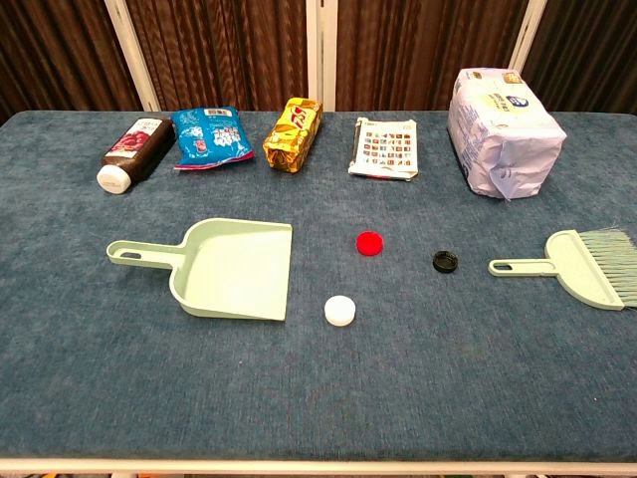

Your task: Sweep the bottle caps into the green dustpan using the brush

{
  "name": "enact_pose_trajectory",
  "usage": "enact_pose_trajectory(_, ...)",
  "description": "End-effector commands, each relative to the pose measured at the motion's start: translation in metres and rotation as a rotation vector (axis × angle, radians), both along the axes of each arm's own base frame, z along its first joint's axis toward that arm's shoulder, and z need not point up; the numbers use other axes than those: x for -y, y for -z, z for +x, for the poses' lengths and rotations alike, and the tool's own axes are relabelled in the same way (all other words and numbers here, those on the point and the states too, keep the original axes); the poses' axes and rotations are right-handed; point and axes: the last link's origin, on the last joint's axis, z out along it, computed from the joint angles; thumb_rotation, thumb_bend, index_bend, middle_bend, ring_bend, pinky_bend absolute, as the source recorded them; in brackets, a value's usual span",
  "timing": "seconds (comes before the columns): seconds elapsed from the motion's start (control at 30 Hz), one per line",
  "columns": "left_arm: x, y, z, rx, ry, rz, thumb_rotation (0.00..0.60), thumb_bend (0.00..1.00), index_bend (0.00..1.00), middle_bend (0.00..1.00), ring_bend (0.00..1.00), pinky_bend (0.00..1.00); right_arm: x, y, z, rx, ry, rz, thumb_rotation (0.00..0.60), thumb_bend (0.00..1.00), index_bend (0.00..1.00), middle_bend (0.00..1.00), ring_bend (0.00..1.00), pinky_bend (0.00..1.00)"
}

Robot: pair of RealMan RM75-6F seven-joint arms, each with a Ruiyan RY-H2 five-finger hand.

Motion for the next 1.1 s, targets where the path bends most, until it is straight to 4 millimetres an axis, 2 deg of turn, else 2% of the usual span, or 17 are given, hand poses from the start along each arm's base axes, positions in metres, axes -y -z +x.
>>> enact_pose_trajectory(0.03, 0.0, 0.001, 0.0, 0.003, 0.001, 0.001, 0.6, 0.0, 0.23, 0.16, 0.08, 0.1, 0.001, 0.0, 0.001, 0.0, -0.006, 0.003, 0.6, 0.27, 0.15, 0.3, 0.14, 0.23)
enact_pose_trajectory(0.23, 0.002, 0.0, -0.001, 0.005, 0.008, 0.004, 0.6, 0.0, 0.23, 0.17, 0.08, 0.1, 0.008, 0.014, 0.008, 0.011, -0.04, 0.081, 0.6, 0.26, 0.15, 0.29, 0.14, 0.24)
enact_pose_trajectory(0.43, 0.005, 0.002, -0.002, 0.013, 0.02, 0.007, 0.6, 0.0, 0.23, 0.17, 0.08, 0.1, 0.039, 0.04, 0.025, -0.11, -0.094, 0.217, 0.6, 0.23, 0.17, 0.3, 0.14, 0.24)
enact_pose_trajectory(0.53, 0.006, 0.005, -0.003, 0.025, 0.023, 0.002, 0.6, 0.0, 0.23, 0.17, 0.08, 0.1, 0.058, 0.065, 0.037, -0.188, -0.123, 0.27, 0.6, 0.22, 0.2, 0.33, 0.14, 0.24)
enact_pose_trajectory(0.67, 0.008, 0.009, -0.004, 0.048, 0.026, -0.012, 0.6, 0.0, 0.23, 0.17, 0.08, 0.1, 0.075, 0.097, 0.046, -0.261, -0.146, 0.329, 0.6, 0.14, 0.24, 0.35, 0.14, 0.21)
enact_pose_trajectory(0.87, 0.008, 0.011, -0.008, 0.062, 0.021, -0.016, 0.6, 0.0, 0.23, 0.17, 0.08, 0.1, 0.091, 0.147, 0.059, -0.339, -0.186, 0.409, 0.6, 0.12, 0.27, 0.37, 0.14, 0.21)
enact_pose_trajectory(0.97, 0.008, 0.012, -0.01, 0.066, 0.02, -0.02, 0.6, 0.0, 0.23, 0.17, 0.08, 0.1, 0.095, 0.165, 0.062, -0.361, -0.199, 0.41, 0.6, 0.12, 0.27, 0.39, 0.14, 0.21)
enact_pose_trajectory(1.1, 0.008, 0.012, -0.011, 0.07, 0.017, -0.024, 0.6, 0.0, 0.23, 0.17, 0.08, 0.1, 0.098, 0.176, 0.063, -0.38, -0.209, 0.39, 0.6, 0.12, 0.29, 0.41, 0.14, 0.21)
